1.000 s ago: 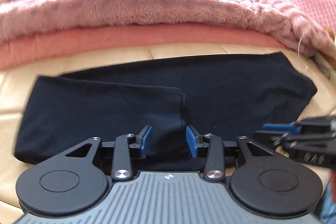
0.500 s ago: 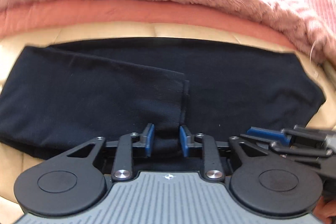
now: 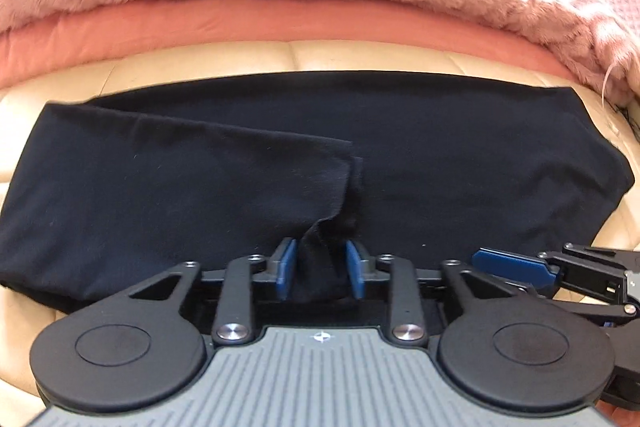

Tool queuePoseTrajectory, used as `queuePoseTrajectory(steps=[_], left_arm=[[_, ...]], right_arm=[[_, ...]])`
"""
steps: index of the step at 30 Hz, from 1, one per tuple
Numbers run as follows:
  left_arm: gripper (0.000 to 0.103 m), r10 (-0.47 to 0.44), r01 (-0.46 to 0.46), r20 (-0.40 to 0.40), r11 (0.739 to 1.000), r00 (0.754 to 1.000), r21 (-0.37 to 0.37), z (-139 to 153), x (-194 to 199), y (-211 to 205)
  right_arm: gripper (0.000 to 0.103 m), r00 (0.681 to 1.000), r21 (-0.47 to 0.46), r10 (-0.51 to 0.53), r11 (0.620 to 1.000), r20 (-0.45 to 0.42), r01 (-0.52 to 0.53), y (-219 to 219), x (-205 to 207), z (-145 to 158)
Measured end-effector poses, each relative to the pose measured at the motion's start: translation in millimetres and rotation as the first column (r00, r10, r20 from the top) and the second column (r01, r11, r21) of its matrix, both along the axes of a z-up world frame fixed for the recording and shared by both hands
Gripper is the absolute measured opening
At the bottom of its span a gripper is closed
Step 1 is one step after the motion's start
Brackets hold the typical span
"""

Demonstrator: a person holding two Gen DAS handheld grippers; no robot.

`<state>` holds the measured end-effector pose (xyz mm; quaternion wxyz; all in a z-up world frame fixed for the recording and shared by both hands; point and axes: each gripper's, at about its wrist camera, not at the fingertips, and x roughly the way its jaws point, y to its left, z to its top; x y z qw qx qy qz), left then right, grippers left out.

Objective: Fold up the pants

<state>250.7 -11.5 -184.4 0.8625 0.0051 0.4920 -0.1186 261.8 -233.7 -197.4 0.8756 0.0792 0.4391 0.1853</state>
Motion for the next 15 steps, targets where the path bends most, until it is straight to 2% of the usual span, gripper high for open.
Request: queuePoseTrajectory(steps=[2, 4, 6, 8, 10, 13, 15], left_arm=[[0.037, -0.016, 0.015, 0.017, 0.998, 1.0, 0.064, -3, 1, -8], [0.037, -0.016, 0.014, 0.026, 0.998, 1.0, 0.067, -3, 1, -10], [0.035, -0.013, 0.011, 0.033, 0.999, 0.999, 0.051, 0, -1, -8], [0.027, -0.015, 0.014, 0.02, 0.999, 1.0, 0.048, -2, 0, -7], [0.027, -0.017, 0.017, 0.016, 1.0, 1.0, 0.022, -3, -1, -2], [0.027, -0.011, 0.01, -0.009, 0.998, 1.0, -0.065, -3, 2, 10], [0.027, -0.019, 0.018, -0.014, 0.997, 1.0, -0.071, -4, 4, 13]], right_arm=[[0.025, 1.0, 0.001, -0.004, 1.0, 0.0, 0.004, 0, 0, 0], [0.025, 1.0, 0.003, -0.004, 1.0, 0.002, 0.004, -1, 0, 1], [0.025, 1.0, 0.004, -0.003, 1.0, 0.003, 0.003, -2, -1, 1], [0.025, 1.0, 0.007, -0.005, 1.0, 0.001, 0.005, -3, -1, 0], [0.025, 1.0, 0.01, -0.005, 1.0, -0.002, 0.005, -3, -1, -1], [0.025, 1.0, 0.019, 0.0, 1.0, 0.002, -0.001, -2, 0, -1], [0.025, 1.0, 0.031, 0.011, 0.999, 0.007, -0.012, -1, 1, -1]])
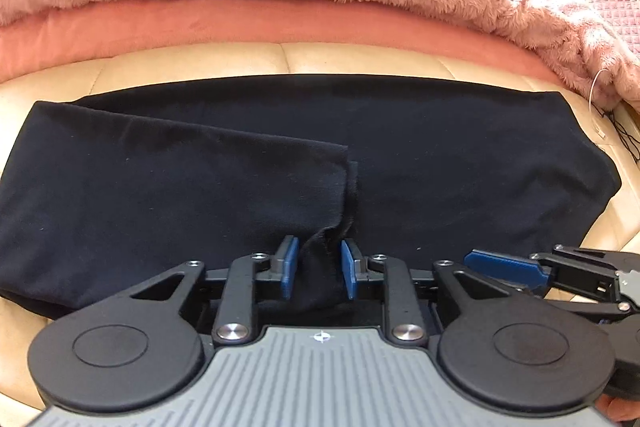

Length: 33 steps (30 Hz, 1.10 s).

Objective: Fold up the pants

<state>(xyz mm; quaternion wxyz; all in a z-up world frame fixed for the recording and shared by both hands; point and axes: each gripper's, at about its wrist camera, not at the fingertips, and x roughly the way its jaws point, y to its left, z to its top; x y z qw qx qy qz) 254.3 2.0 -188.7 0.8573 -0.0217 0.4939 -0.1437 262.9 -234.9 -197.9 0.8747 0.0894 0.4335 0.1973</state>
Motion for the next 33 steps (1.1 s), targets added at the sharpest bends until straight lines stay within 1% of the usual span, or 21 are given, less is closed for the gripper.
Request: queuePoseTrajectory(steps=[2, 3, 4, 5, 6, 7, 9, 11, 13, 16, 17, 19, 22, 26, 29, 31, 32, 33], left_arm=[[0.015, -0.031, 0.031, -0.007, 0.999, 1.0, -0.009, -1, 3, 3], [0.012, -0.04, 0.04, -0.01, 0.999, 0.999, -0.009, -1, 4, 5], [0.005, -0.045, 0.044, -0.018, 0.999, 0.999, -0.02, -1, 6, 9], [0.004, -0.041, 0.039, -0.029, 0.998, 0.999, -0.046, -1, 9, 13], [0.003, -0.041, 0.038, -0.038, 0.996, 0.998, -0.079, 0, 11, 18], [0.003, -0.043, 0.04, -0.039, 0.995, 0.998, -0.095, 1, 12, 22], [0.002, -0.043, 0.039, -0.034, 0.993, 0.998, -0.109, 3, 11, 26], [0.002, -0.071, 0.067, -0.021, 0.989, 0.997, -0.133, 7, 9, 27], [0.004, -0.121, 0.117, -0.027, 0.985, 0.992, -0.127, 9, 11, 26], [0.006, -0.173, 0.16, -0.088, 0.978, 0.981, -0.136, 2, 19, 28], [0.01, -0.182, 0.168, -0.098, 0.977, 0.978, -0.135, -1, 20, 27], [0.012, -0.18, 0.168, -0.089, 0.977, 0.98, -0.132, -3, 21, 27], [0.013, -0.145, 0.134, -0.074, 0.982, 0.987, -0.135, -4, 19, 30], [0.013, -0.143, 0.138, -0.06, 0.987, 0.988, -0.089, -5, 14, 23], [0.016, -0.148, 0.146, -0.039, 0.988, 0.988, -0.04, -4, 11, 16], [0.016, -0.162, 0.162, -0.022, 0.987, 0.987, 0.005, -4, 8, 8], [0.01, -0.16, 0.16, -0.021, 0.987, 0.987, 0.006, -3, 8, 8], [0.007, -0.144, 0.144, -0.02, 0.99, 0.989, -0.009, -3, 8, 10]], right_arm=[[0.025, 1.0, 0.009, 0.013, 1.0, 0.004, -0.013, 3, 3, 0], [0.025, 1.0, 0.011, 0.016, 1.0, 0.003, -0.016, 5, 6, 0], [0.025, 1.0, 0.013, 0.017, 1.0, 0.002, -0.017, 7, 8, -1], [0.025, 1.0, 0.014, 0.019, 1.0, 0.001, -0.019, 9, 11, -1], [0.025, 1.0, 0.013, 0.022, 1.0, 0.001, -0.022, 11, 13, 0], [0.025, 1.0, 0.014, 0.026, 1.0, 0.001, -0.026, 13, 16, 0], [0.025, 0.999, 0.01, 0.036, 0.999, 0.002, -0.036, 17, 19, 1], [0.025, 0.999, 0.004, 0.046, 0.999, -0.003, -0.046, 22, 21, 0], [0.025, 0.998, -0.008, 0.054, 0.998, -0.018, -0.054, 25, 23, -3], [0.025, 0.998, -0.015, 0.059, 0.998, -0.018, -0.059, 28, 23, -3], [0.025, 0.998, -0.018, 0.061, 0.998, -0.017, -0.062, 29, 23, -3], [0.025, 0.998, -0.023, 0.062, 0.998, -0.018, -0.062, 29, 22, -3], [0.025, 0.998, -0.026, 0.064, 0.998, -0.021, -0.064, 27, 20, -3], [0.025, 0.998, -0.027, 0.065, 0.998, -0.023, -0.065, 27, 21, -3], [0.024, 0.998, -0.028, 0.063, 0.998, -0.024, -0.064, 28, 21, -4], [0.024, 0.998, -0.03, 0.063, 0.998, -0.023, -0.063, 29, 22, -3], [0.024, 0.998, -0.032, 0.063, 0.997, -0.023, -0.064, 29, 21, -3], [0.024, 0.998, -0.033, 0.064, 0.997, -0.023, -0.065, 29, 21, -3]])
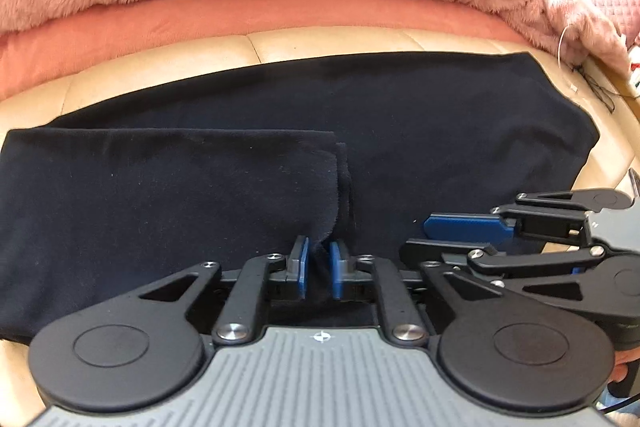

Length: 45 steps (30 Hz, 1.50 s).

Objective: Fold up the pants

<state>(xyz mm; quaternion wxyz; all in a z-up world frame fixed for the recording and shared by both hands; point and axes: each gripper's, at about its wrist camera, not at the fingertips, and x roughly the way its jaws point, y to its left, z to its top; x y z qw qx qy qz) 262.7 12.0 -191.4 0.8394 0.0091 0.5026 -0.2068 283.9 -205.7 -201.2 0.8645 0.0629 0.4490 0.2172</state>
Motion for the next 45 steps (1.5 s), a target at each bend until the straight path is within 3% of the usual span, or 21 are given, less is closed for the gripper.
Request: queuePoseTrajectory(steps=[2, 5, 9, 14, 19, 28, 33, 40, 45], left_arm=[[0.003, 0.046, -0.048, -0.026, 0.996, 0.999, -0.074, -1, 2, 12], [0.003, 0.097, -0.111, -0.075, 0.97, 0.992, -0.216, -1, 5, 37], [0.003, 0.087, -0.143, -0.181, 0.935, 0.98, -0.324, -6, 22, 59], [0.005, 0.084, -0.164, -0.249, 0.931, 0.965, -0.325, -17, 33, 61], [0.006, 0.112, -0.193, -0.248, 0.924, 0.962, -0.331, -21, 30, 59], [0.001, 0.108, -0.205, -0.235, 0.873, 0.966, -0.442, -8, 29, 83], [0.0, 0.112, -0.181, -0.201, 0.913, 0.973, -0.366, -1, 35, 69], [0.004, 0.18, -0.2, -0.099, 0.942, 0.979, -0.269, 8, 23, 65], [0.004, 0.188, -0.199, -0.068, 0.954, 0.98, -0.222, 7, 21, 67]], right_arm=[[0.024, 1.0, -0.001, 0.003, 1.0, -0.002, -0.003, 0, 0, 1], [0.024, 1.0, -0.002, 0.007, 1.0, -0.007, -0.007, -1, 0, 0], [0.024, 1.0, -0.005, 0.007, 1.0, -0.006, -0.007, -1, -1, -1], [0.024, 1.0, -0.016, 0.008, 1.0, -0.003, -0.008, 3, -1, 0], [0.024, 1.0, -0.019, 0.011, 1.0, -0.006, -0.011, 1, -1, 0], [0.024, 1.0, -0.025, 0.02, 0.999, -0.006, -0.02, 3, -1, -1], [0.025, 1.0, -0.017, 0.0, 1.0, 0.006, 0.0, 3, -2, 1], [0.021, 0.999, 0.116, -0.02, 0.993, 0.026, 0.016, 4, 10, 13], [0.021, 0.998, 0.197, -0.056, 0.979, -0.017, 0.058, 14, 29, 11]])
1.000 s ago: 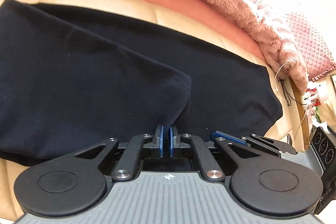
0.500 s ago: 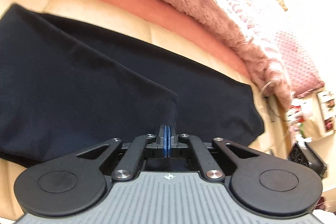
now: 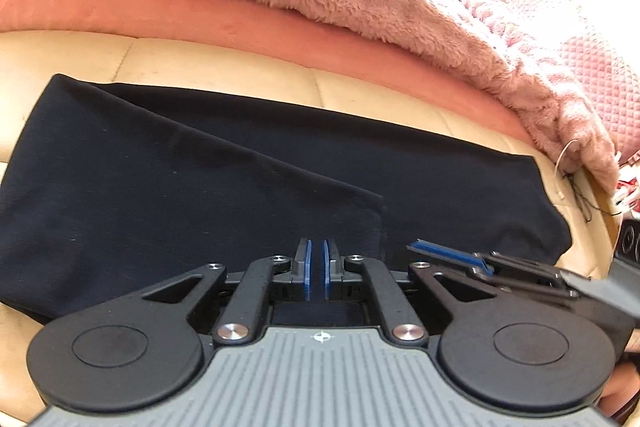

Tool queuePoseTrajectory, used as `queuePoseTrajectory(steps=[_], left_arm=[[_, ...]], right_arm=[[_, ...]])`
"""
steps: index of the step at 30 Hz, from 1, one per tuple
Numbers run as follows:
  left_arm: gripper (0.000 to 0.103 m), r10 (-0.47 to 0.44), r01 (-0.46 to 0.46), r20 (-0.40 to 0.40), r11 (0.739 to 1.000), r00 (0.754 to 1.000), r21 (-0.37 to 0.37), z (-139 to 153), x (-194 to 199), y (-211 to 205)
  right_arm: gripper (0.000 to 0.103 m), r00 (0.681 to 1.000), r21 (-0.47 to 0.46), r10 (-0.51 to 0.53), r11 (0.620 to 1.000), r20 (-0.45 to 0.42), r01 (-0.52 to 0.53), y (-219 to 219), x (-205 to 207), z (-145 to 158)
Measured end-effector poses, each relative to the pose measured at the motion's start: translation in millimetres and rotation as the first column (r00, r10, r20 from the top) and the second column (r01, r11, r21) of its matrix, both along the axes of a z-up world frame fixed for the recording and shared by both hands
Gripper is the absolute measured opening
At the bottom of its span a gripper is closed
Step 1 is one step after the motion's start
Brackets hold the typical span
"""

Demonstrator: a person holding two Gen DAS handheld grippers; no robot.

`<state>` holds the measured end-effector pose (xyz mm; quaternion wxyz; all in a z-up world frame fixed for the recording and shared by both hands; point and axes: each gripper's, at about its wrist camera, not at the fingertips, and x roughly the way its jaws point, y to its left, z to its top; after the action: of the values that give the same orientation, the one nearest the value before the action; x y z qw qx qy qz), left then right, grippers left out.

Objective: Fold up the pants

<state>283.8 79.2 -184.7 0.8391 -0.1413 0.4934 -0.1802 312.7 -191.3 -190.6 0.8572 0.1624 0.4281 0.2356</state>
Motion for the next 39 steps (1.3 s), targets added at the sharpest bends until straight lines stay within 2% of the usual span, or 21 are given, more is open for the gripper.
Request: queuePoseTrajectory(steps=[7, 16, 19, 20, 21, 22, 24, 27, 30, 34, 39], left_arm=[[0.005, 0.001, -0.001, -0.011, 1.0, 1.0, 0.002, -12, -2, 5], [0.004, 0.009, -0.009, -0.014, 1.0, 1.0, -0.018, -21, -4, 8], [0.004, 0.013, -0.013, -0.014, 1.0, 1.0, -0.02, -22, -4, 8], [0.004, 0.017, -0.017, -0.014, 1.0, 1.0, -0.021, -22, -5, 8], [0.004, 0.021, -0.021, -0.013, 0.999, 1.0, -0.024, -21, -6, 9], [0.005, 0.023, -0.023, -0.007, 0.999, 1.0, -0.025, -19, -7, 9], [0.005, 0.022, -0.021, 0.016, 1.0, 1.0, -0.018, -13, -10, 10], [0.005, 0.017, -0.016, 0.051, 1.0, 0.999, -0.013, -1, -14, 12], [0.005, -0.002, 0.003, 0.071, 1.0, 0.997, -0.008, 8, -11, 8], [0.005, -0.05, 0.047, 0.063, 0.998, 0.997, 0.052, 4, -3, -8], [0.005, -0.083, 0.081, 0.015, 0.994, 0.996, 0.066, -16, 0, -22]], right_arm=[[0.021, 0.995, 0.05, -0.041, 0.998, -0.088, 0.045, 6, 12, -16], [0.018, 0.975, 0.113, -0.109, 0.985, -0.196, 0.133, 1, 17, -29], [0.018, 0.97, 0.138, -0.099, 0.982, -0.224, 0.132, 5, 17, -32], [0.016, 0.971, 0.127, -0.104, 0.983, -0.217, 0.134, 6, 17, -31], [0.002, 0.972, 0.109, -0.114, 0.984, -0.208, 0.139, 7, 16, -30], [0.0, 0.971, 0.104, -0.12, 0.984, -0.206, 0.144, 6, 17, -29], [0.0, 0.971, 0.115, -0.125, 0.982, -0.203, 0.151, 5, 16, -25], [0.0, 0.984, 0.112, -0.107, 0.986, -0.142, 0.124, 8, 11, -6], [0.0, 0.991, 0.057, -0.104, 0.992, -0.087, 0.109, 12, 5, 11], [0.0, 0.98, 0.019, -0.12, 0.992, -0.161, 0.124, 10, 9, -8], [0.0, 0.978, 0.0, -0.127, 0.992, -0.164, 0.128, 9, 9, -20]])
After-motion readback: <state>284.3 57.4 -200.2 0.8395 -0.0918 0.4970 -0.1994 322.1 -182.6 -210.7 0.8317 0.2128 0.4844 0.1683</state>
